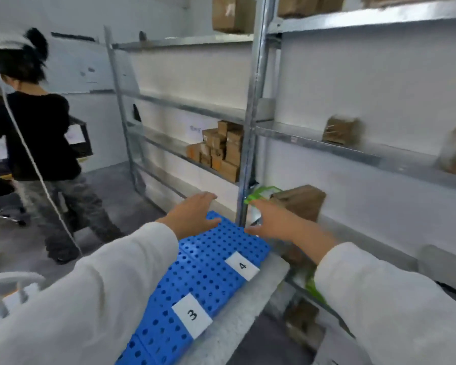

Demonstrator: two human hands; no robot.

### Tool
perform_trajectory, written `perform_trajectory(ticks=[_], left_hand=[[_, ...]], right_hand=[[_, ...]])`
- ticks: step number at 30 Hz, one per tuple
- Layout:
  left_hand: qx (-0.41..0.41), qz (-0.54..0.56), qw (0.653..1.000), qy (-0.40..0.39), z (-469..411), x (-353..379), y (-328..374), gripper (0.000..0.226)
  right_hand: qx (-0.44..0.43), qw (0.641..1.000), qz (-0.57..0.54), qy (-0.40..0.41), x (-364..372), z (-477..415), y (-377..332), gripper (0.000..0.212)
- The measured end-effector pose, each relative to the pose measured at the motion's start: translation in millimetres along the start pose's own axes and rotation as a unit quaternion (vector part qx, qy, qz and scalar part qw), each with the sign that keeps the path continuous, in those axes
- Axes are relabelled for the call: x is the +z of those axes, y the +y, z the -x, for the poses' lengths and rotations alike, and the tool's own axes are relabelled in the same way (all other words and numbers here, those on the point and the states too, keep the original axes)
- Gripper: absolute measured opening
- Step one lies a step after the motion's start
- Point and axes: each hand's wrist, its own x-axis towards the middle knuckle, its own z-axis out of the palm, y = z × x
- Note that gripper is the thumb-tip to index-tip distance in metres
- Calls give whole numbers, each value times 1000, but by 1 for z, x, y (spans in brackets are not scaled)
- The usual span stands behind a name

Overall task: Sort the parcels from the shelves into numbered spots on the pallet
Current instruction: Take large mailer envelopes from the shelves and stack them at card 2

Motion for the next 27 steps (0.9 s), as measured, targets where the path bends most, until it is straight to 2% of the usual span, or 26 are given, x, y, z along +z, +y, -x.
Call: perform_trajectory(ticks=[3,6,13,20,27], left_hand=[[86,11,996,3,-22,8,93,63],[155,2,988,-4,-35,15,183,58],[326,15,945,-13,-22,34,357,66],[435,21,900,-6,7,36,469,67],[497,42,867,3,8,31,553,65]], right_hand=[[85,995,2,54,-28,81,63,79],[166,982,-8,90,-50,164,112,80],[321,931,-9,170,-77,335,169,78],[430,872,-18,232,-90,468,190,78],[476,839,-17,264,-109,525,211,79]])
